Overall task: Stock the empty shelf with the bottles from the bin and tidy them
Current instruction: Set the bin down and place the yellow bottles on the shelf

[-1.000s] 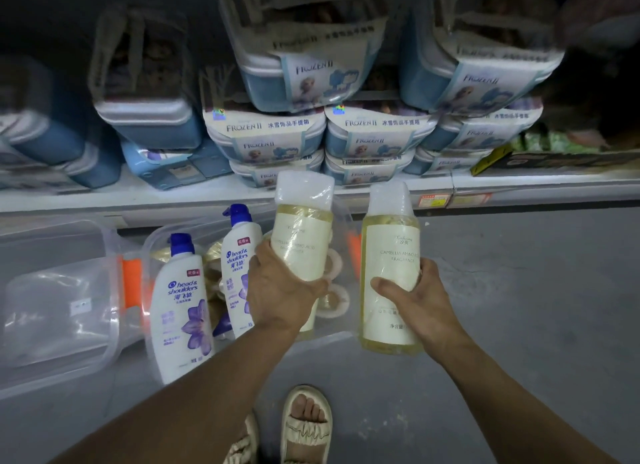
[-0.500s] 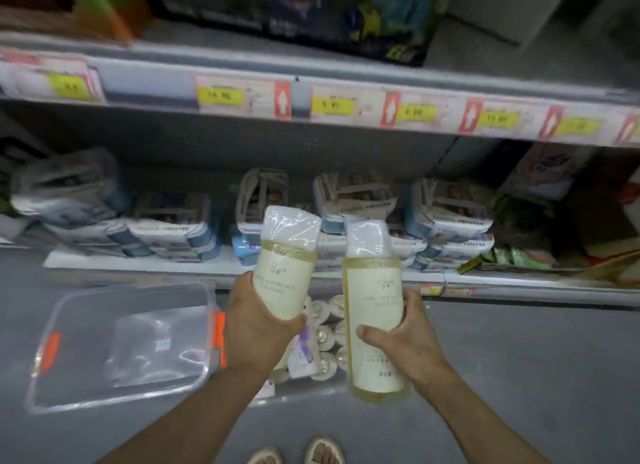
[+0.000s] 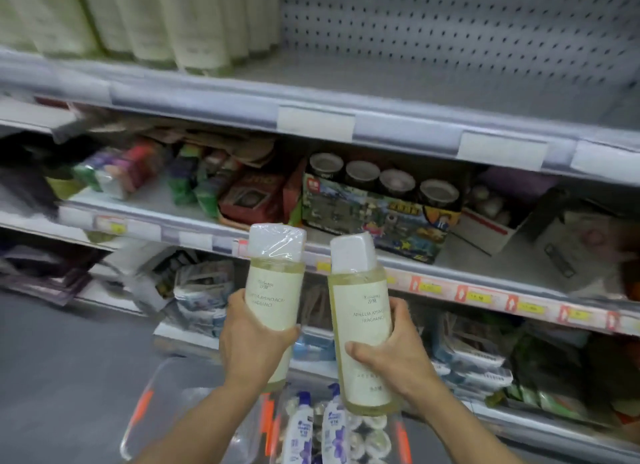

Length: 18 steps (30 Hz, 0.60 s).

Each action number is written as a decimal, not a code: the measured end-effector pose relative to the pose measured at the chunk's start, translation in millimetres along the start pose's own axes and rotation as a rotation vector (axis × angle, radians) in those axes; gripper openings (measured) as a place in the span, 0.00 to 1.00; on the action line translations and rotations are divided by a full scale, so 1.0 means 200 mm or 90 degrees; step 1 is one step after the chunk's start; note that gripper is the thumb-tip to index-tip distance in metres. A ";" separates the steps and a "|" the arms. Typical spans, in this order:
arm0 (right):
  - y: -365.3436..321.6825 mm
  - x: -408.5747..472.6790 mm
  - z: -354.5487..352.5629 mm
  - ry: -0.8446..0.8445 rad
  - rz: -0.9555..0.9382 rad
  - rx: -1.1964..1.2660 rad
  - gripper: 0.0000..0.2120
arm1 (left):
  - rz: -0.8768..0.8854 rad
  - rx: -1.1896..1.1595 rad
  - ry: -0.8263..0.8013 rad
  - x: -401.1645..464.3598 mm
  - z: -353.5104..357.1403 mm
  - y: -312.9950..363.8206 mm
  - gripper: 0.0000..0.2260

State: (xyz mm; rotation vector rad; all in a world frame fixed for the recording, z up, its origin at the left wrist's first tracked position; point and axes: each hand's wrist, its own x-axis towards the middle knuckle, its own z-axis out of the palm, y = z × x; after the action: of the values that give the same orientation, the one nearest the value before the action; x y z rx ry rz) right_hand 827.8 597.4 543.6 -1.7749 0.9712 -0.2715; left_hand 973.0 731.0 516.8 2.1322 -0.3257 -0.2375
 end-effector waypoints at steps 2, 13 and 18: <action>-0.15 -0.03 -0.03 -0.008 -0.042 0.001 0.36 | 0.006 -0.005 0.032 0.00 -0.10 0.10 0.38; -0.76 -0.14 -0.25 0.032 -0.235 -0.006 0.38 | 0.059 -0.054 0.134 -0.02 -0.54 0.65 0.36; -0.95 -0.16 -0.33 0.049 -0.281 0.030 0.37 | 0.088 -0.066 0.162 -0.01 -0.66 0.82 0.37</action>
State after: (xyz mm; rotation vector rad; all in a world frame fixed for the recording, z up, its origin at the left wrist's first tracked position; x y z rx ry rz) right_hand 858.5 599.0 744.7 -1.9331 0.6088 -0.6385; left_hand 985.9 748.8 724.9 1.9998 -0.3028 0.0945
